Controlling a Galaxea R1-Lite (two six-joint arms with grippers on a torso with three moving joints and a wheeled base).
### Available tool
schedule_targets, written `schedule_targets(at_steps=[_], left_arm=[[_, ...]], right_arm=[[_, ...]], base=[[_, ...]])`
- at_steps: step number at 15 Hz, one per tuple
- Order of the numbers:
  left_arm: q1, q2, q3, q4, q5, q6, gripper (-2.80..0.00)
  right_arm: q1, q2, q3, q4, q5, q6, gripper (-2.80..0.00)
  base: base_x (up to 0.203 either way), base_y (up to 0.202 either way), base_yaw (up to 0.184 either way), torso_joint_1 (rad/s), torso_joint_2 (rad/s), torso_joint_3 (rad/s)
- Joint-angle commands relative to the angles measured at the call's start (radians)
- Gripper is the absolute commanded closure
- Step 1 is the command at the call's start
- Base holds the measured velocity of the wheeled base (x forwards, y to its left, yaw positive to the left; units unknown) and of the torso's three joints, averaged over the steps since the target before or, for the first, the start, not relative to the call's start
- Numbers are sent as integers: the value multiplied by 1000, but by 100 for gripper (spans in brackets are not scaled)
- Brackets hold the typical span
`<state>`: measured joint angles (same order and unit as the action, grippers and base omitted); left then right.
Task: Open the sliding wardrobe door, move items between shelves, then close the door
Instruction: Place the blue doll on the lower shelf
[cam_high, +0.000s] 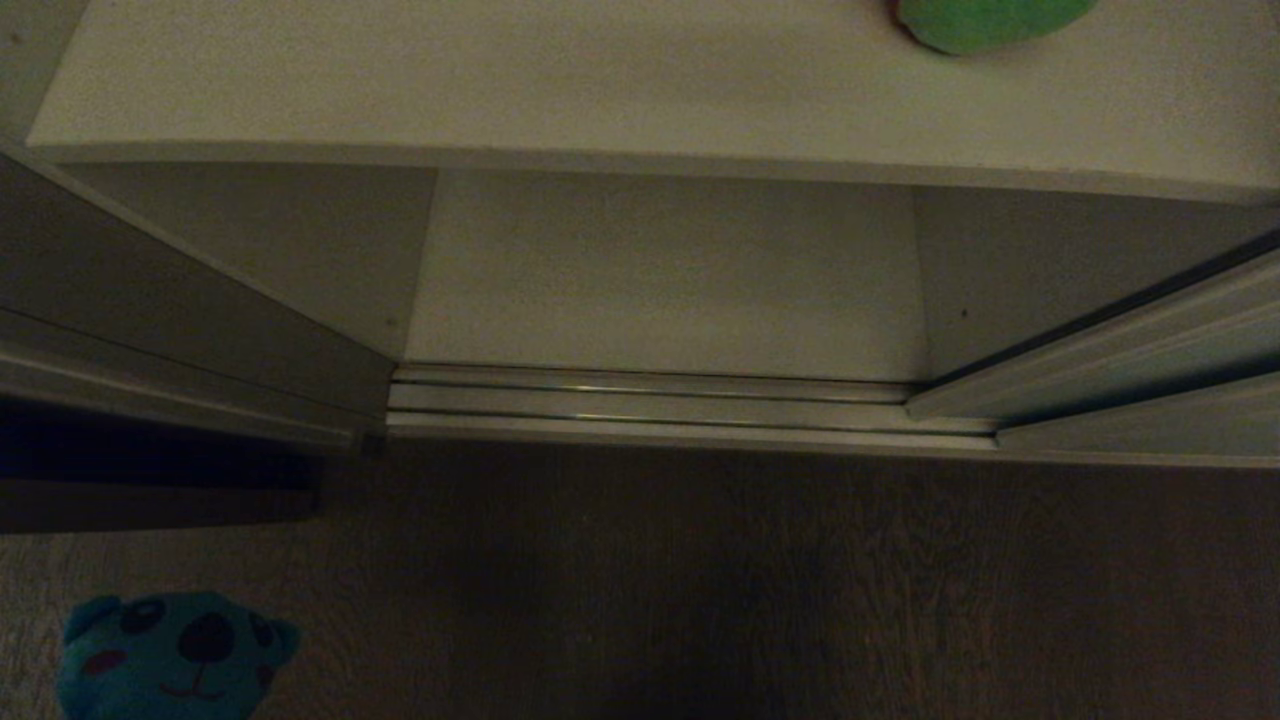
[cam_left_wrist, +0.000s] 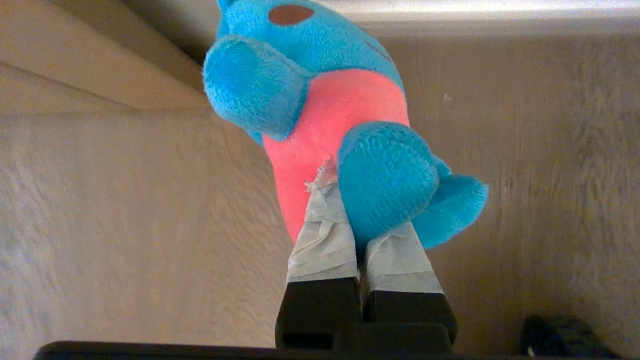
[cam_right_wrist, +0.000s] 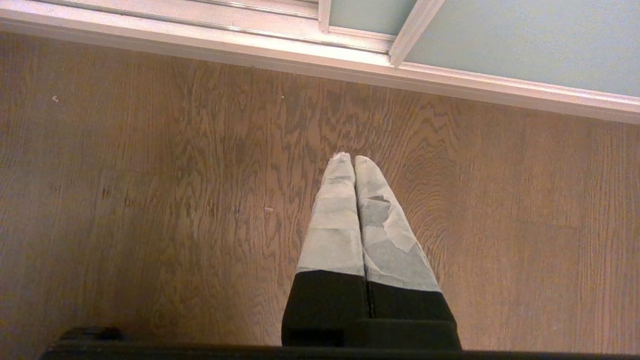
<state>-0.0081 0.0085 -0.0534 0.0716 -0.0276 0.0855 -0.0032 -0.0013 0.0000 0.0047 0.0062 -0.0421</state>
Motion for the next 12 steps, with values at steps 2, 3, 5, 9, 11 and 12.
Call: schedule_targets(at_steps=[2, 3, 5, 9, 11, 12], left_arm=[[0, 98, -119, 2, -42, 12, 0], [0, 177, -152, 9, -67, 13, 0], [-1, 390, -208, 11, -117, 13, 0], [-5, 854, -266, -142, -246, 14, 0], [-20, 1071, -299, -261, -281, 13, 0], [-31, 1168, -326, -308, -293, 13, 0]], right_arm=[[0, 0, 2, 0, 0, -1, 0], [0, 0, 2, 0, 0, -1, 0], [0, 0, 2, 0, 0, -1, 0], [0, 0, 2, 0, 0, -1, 0], [0, 0, 2, 0, 0, -1, 0], [0, 0, 2, 0, 0, -1, 0]], base=[[0, 0, 0, 0, 0, 0], [0, 0, 0, 0, 0, 0], [0, 0, 0, 0, 0, 0], [0, 0, 0, 0, 0, 0], [0, 0, 0, 0, 0, 0], [0, 0, 0, 0, 0, 0]])
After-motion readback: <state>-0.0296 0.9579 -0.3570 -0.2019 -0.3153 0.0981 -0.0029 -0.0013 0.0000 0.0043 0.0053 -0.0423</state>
